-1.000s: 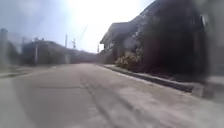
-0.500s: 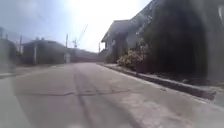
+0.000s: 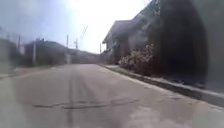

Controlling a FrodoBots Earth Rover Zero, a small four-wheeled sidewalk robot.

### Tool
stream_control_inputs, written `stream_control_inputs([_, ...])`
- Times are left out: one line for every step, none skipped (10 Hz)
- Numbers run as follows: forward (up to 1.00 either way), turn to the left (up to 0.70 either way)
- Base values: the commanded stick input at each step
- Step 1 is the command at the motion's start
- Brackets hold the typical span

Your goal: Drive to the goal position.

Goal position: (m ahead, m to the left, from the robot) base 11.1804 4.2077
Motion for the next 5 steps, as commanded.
stream_control_inputs([1.00, 0.00])
stream_control_inputs([1.00, 0.00])
stream_control_inputs([1.00, 0.00])
stream_control_inputs([1.00, 0.00])
stream_control_inputs([1.00, 0.00])
